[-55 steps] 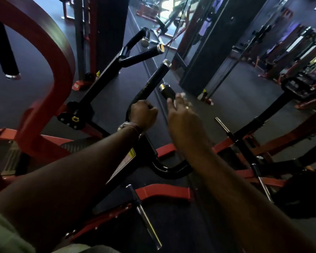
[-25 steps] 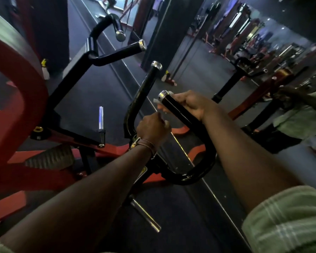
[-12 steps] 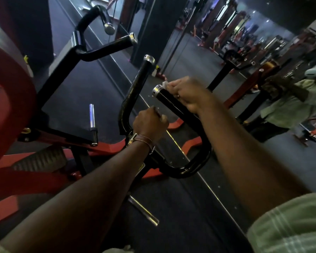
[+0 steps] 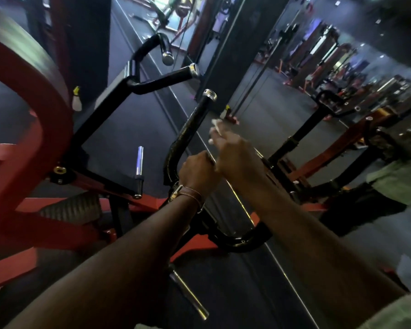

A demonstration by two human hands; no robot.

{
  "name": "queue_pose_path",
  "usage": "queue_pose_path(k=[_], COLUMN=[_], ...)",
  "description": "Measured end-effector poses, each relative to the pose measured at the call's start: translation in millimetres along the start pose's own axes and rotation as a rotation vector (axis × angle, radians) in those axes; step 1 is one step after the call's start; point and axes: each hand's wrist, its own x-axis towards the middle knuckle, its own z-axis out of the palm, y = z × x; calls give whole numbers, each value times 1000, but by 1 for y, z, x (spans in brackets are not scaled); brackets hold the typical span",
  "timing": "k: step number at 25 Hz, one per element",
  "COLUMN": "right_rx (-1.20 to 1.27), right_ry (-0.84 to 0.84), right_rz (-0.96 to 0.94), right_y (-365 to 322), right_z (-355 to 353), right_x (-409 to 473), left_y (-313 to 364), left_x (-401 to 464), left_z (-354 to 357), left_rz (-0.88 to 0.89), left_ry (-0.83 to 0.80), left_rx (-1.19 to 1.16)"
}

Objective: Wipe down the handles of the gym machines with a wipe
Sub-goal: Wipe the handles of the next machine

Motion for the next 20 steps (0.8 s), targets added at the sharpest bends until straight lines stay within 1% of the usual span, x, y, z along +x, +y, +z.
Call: queue_pose_path(k=[2,3,5,7,8,10,13,14,15,16,17,18,19,20], right_rx=[-146,-176,-157,-172,-197,-230,-209,-199,-165,-78,97,372,716,1012], right_ry=[15,23,46,116,104,18,-52,-111,-180,-252,-313,-366,-395,-367], right_rz=[-49,-57,-54,-103,-154,-231,-387,-422,-418,-341,-194,4,192,349], right_y=[-8,-7,4,17,21,22,19,17,15,15,15,17,18,23], right_z=[7,9,8,4,1,-1,-9,-14,-19,-24,-25,-24,-24,-22], right_x=[13,12,-3,-26,-31,-24,13,27,40,52,60,66,68,65], left_y=[-3,-5,-8,-7,-7,-6,-4,-4,-4,-4,-4,-4,-3,-3], left_x=[1,1,-1,-3,-3,-5,-10,-12,-12,-13,-13,-13,-14,-14], left_z=[3,4,6,7,7,5,4,3,3,3,3,3,2,3], left_rz=[32,20,-34,-56,-49,-52,-73,-79,-86,-93,-105,-116,-121,-121], left_ry=[-19,-8,50,100,110,127,130,129,130,137,143,151,170,195], left_rx=[102,99,-1,-71,-70,-63,-53,-44,-36,-28,-25,-22,-18,-21])
